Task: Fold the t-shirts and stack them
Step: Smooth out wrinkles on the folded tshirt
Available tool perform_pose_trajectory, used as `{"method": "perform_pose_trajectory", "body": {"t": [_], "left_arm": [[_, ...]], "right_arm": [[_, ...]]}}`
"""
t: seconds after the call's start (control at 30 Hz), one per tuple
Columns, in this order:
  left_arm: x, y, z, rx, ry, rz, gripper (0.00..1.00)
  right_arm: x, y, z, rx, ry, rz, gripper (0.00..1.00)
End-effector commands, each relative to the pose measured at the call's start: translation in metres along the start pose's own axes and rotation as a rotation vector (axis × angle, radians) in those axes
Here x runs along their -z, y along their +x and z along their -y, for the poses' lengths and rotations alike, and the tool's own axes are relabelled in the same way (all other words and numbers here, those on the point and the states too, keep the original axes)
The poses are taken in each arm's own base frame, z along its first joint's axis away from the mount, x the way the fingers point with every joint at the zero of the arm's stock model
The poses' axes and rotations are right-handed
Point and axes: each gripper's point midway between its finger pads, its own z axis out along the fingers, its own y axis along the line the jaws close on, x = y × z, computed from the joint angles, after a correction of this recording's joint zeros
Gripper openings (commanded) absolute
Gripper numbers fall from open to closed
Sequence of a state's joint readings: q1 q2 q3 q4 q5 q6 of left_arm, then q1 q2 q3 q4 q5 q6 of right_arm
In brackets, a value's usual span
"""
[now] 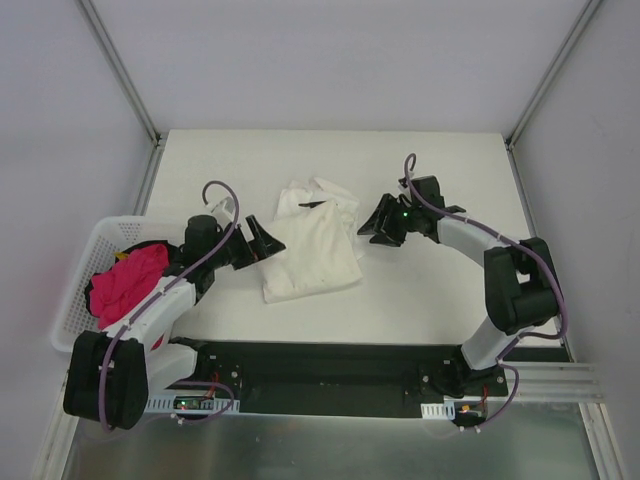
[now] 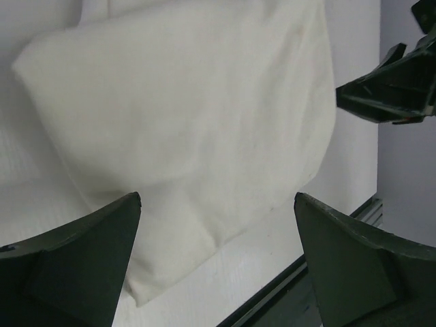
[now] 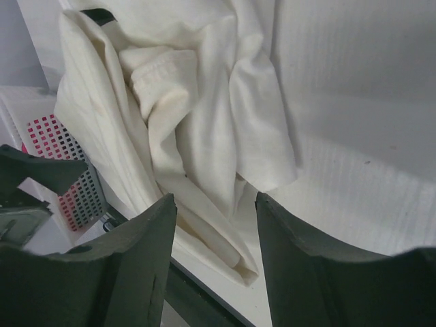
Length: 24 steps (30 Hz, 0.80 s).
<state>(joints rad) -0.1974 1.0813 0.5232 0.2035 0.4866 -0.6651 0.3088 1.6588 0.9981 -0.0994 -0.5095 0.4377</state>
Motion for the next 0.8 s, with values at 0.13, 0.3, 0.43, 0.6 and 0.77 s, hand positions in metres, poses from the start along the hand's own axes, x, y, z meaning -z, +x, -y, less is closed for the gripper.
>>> {"method": "perform_pose_trajectory", "body": {"t": [0.13,0.3,0.43,0.6,0.77], "left_arm": [[0.011,0.016,-0.008,0.0,0.014,0.076,0.93],[0.025,0.022,-0.012,-0.02,-0.021,0.092,0.93],[0.038,0.034,-0.026,-0.008,-0.093,0.086,0.93],[0.046,0.031,-0.046,0.004,-0.2,0.145,0.93],[0.039,0.028,-0.066,0.02,-0.309,0.121,0.93]], "right_arm": [[-0.005,0.005,-0.024,0.043,-0.07,-0.008,0.53],[-0.004,0.001,-0.025,0.048,-0.063,0.005,0.54],[-0.001,-0.006,-0.031,0.064,-0.06,0.018,0.54],[-0.002,-0.013,-0.034,0.076,-0.05,0.026,0.54],[-0.006,-0.027,-0.042,0.099,-0.044,0.028,0.54]]}}
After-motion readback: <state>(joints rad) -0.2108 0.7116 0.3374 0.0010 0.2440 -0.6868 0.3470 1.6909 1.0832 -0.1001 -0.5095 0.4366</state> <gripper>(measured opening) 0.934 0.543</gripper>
